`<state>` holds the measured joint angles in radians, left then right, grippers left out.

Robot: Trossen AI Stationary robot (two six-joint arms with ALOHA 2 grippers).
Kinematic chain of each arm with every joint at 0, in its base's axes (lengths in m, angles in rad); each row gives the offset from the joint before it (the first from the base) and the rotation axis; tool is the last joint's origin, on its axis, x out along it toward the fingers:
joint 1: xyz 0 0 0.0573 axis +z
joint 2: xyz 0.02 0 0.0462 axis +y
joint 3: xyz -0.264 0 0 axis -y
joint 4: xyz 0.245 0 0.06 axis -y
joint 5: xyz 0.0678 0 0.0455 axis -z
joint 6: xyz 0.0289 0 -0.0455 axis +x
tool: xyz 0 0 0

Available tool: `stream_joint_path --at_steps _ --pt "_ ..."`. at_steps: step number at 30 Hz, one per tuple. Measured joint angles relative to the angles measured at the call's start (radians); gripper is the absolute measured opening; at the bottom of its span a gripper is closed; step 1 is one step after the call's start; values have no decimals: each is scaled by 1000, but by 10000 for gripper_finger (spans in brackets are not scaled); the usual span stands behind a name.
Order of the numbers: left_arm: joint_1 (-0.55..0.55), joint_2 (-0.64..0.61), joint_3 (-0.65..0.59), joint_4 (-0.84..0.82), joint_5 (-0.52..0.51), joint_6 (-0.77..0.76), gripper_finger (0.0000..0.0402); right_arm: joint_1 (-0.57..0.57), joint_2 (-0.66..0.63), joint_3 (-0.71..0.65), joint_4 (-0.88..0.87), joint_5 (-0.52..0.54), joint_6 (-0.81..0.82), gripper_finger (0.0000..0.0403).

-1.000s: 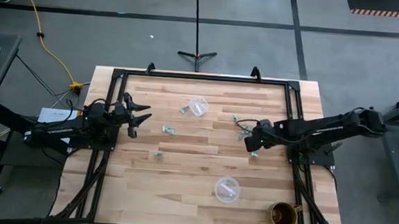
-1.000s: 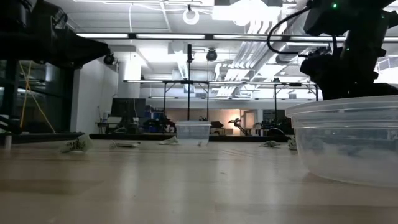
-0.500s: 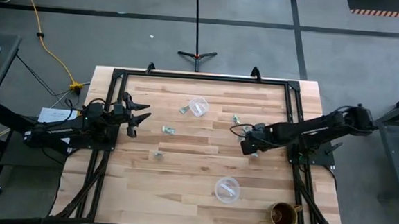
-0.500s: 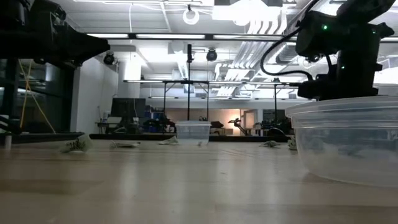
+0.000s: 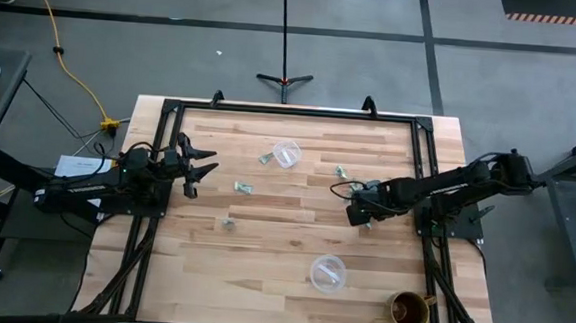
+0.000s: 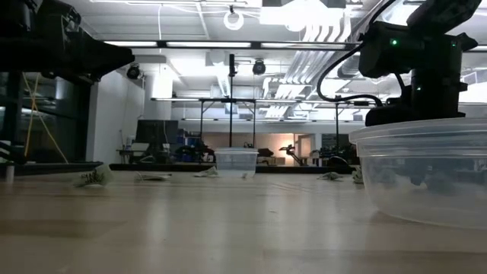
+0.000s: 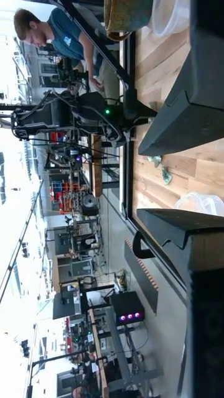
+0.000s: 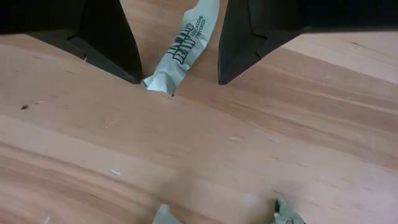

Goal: Pick and place Stevia / Truvia into bins
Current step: Put the stevia packet into the bottom transparent container

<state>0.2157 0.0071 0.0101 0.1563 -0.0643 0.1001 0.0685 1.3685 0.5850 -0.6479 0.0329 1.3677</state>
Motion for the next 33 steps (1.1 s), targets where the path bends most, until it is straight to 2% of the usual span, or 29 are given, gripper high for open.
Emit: stream_joint_path --at_steps 7,16,23,29,33 --pt "0 0 0 -1 0 0 182 -1 0 -1 -1 -17 2 170" --pt "0 0 0 -1 0 0 182 0 2 -2 2 -51 1 79" --pt "0 0 0 -1 0 24 182 -1 0 -2 49 -77 -74 9" --pt "0 0 0 -1 0 25 182 -1 0 9 193 -119 -153 21" --pt "0 0 0 -1 0 27 182 -6 0 88 204 -89 -237 13"
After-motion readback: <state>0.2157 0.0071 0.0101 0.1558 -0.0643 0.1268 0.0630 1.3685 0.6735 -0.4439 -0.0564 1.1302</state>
